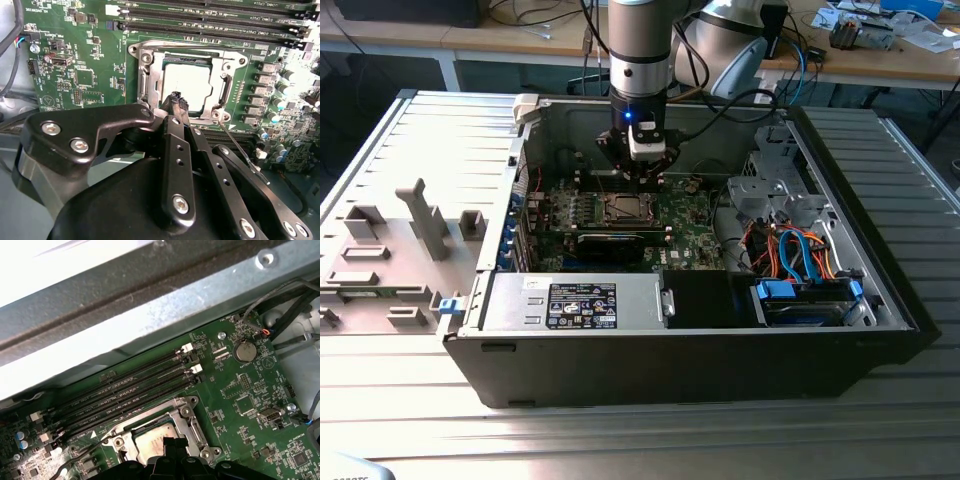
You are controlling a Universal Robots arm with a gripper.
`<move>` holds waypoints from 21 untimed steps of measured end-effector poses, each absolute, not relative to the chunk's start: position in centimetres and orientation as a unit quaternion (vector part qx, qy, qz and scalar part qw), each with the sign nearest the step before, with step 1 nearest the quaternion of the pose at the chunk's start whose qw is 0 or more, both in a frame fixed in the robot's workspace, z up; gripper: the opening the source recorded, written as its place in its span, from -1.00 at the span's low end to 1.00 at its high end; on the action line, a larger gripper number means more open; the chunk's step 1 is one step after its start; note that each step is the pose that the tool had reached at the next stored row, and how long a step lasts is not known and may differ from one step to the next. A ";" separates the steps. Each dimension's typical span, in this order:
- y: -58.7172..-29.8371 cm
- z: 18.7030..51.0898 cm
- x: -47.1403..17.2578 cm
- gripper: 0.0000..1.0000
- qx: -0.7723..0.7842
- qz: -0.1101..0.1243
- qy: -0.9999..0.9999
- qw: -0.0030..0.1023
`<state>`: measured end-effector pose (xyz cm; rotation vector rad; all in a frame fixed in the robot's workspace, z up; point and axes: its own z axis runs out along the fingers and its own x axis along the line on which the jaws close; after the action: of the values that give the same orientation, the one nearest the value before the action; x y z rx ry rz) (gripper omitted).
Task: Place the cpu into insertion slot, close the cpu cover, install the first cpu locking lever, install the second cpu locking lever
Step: 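Install the first cpu locking lever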
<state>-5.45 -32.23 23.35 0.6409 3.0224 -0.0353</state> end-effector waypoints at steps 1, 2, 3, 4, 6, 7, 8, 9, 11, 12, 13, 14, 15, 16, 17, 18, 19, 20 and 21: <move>-32.2 23.3 -5.5 -0.79 0.206 -0.011 0.978 0.026; -32.2 23.3 -5.5 -0.79 0.206 -0.011 0.978 0.026; -32.2 23.3 -5.5 -0.79 0.205 -0.011 0.978 0.026; -32.2 23.3 -5.5 -0.79 0.204 -0.011 0.978 0.026; -32.2 23.3 -5.5 -0.79 0.203 -0.011 0.979 0.026; -32.2 23.3 -5.5 -0.79 0.203 -0.011 0.979 0.026; -32.2 23.3 -5.5 -0.79 0.202 -0.011 0.979 0.026; -32.2 23.3 -5.5 -0.79 0.201 -0.011 0.979 0.026; -32.2 23.3 -5.5 -0.79 0.200 -0.011 0.979 0.026; -32.2 23.3 -5.5 -0.79 0.199 -0.011 0.980 0.026; -32.2 23.3 -5.5 -0.79 0.198 -0.011 0.980 0.026; -32.2 23.3 -5.5 -0.79 0.197 -0.011 0.980 0.026; -32.2 23.3 -5.5 -0.79 0.197 -0.011 0.980 0.026; -32.2 23.3 -5.5 -0.79 0.195 -0.011 0.980 0.026; -32.2 23.3 -5.5 -0.79 0.194 -0.011 0.981 0.026; -32.2 23.3 -5.5 -0.79 0.194 -0.011 0.981 0.026; -32.2 23.3 -5.5 -0.79 0.193 -0.011 0.981 0.026; -32.2 23.3 -5.5 -0.79 0.192 -0.011 0.981 0.026; -32.2 23.3 -5.5 -0.79 0.192 -0.011 0.981 0.026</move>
<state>-5.45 -32.23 23.35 0.5925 3.0319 -0.0340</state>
